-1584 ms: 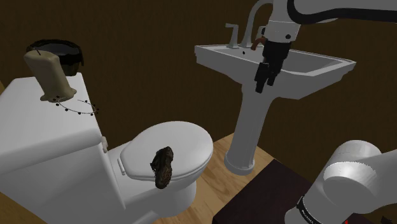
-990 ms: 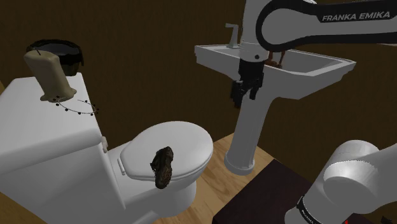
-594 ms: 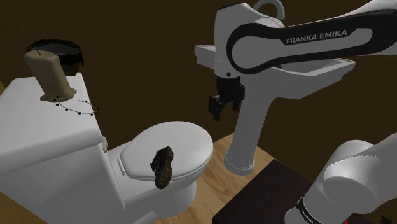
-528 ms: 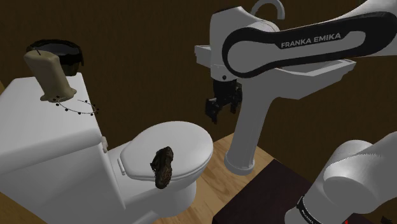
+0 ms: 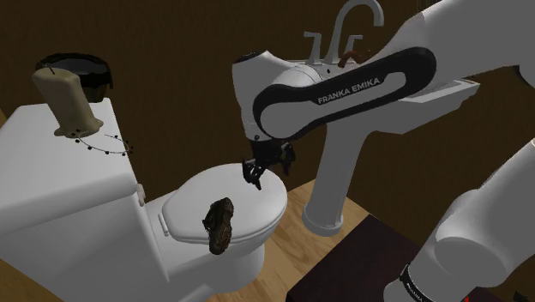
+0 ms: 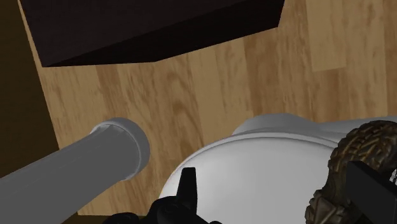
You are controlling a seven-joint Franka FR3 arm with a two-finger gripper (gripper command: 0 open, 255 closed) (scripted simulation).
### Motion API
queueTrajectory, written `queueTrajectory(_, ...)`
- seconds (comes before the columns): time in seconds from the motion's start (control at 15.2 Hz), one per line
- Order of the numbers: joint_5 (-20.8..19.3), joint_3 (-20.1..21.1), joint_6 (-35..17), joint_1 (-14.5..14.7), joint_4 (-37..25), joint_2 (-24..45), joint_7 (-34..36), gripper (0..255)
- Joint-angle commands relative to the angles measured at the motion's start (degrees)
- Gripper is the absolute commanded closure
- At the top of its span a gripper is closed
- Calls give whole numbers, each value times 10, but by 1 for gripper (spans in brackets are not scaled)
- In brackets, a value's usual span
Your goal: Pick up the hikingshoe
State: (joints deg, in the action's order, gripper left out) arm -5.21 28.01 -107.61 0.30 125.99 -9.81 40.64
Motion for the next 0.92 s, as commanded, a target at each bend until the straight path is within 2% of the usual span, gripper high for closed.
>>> queueTrajectory(0.0, -27, 19, -5, 0, -31, 57, 53, 0)
queueTrajectory(0.33, -100, 35, -4, 22, -113, 196, 170, 0)
queueTrajectory(0.86, -188, -1, 36, 103, -292, 414, 299, 0)
